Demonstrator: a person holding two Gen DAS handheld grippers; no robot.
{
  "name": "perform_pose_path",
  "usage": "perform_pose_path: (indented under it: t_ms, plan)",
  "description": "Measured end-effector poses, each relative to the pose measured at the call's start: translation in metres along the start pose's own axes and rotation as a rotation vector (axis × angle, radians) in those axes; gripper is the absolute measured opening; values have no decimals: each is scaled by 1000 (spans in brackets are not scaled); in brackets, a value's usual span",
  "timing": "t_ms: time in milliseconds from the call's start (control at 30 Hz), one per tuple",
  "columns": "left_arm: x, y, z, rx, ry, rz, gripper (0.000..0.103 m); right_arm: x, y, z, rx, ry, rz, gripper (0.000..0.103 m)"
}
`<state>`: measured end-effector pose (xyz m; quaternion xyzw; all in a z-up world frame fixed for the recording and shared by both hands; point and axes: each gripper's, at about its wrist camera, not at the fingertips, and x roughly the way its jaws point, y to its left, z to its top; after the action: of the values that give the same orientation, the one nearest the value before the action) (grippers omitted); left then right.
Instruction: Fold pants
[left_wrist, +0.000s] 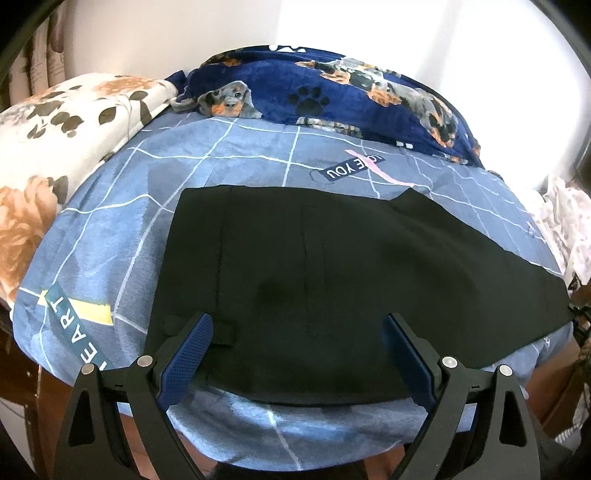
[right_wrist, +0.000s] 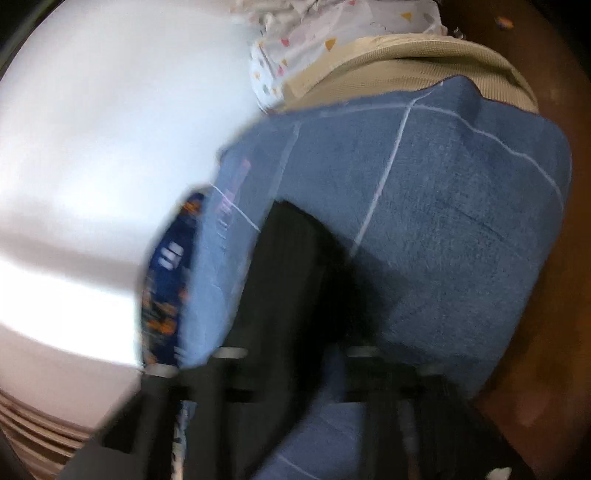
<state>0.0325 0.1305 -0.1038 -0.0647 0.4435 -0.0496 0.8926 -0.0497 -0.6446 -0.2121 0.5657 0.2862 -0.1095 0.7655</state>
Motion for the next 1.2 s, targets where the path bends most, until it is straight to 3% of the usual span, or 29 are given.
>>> perform_pose_path:
  t_ms: [200, 433, 633, 900, 1200]
  plan:
    - [-5, 3, 2, -8, -12, 0, 93, -1, 6, -2, -34, -25, -69, 10]
    - [-4, 2, 2, 13, -22, 43, 93, -8, 7, -4, 16, -65, -38, 10]
    - [-4, 0, 2, 35, -45, 112, 93, -18, 55, -16, -90, -86, 15, 11]
    - [0, 1, 1, 40, -29, 167, 93, -2, 133, -59, -245, -9, 105, 11]
    - [6, 1, 1, 55, 4, 209, 93, 40, 173, -125, -335, 146, 150, 11]
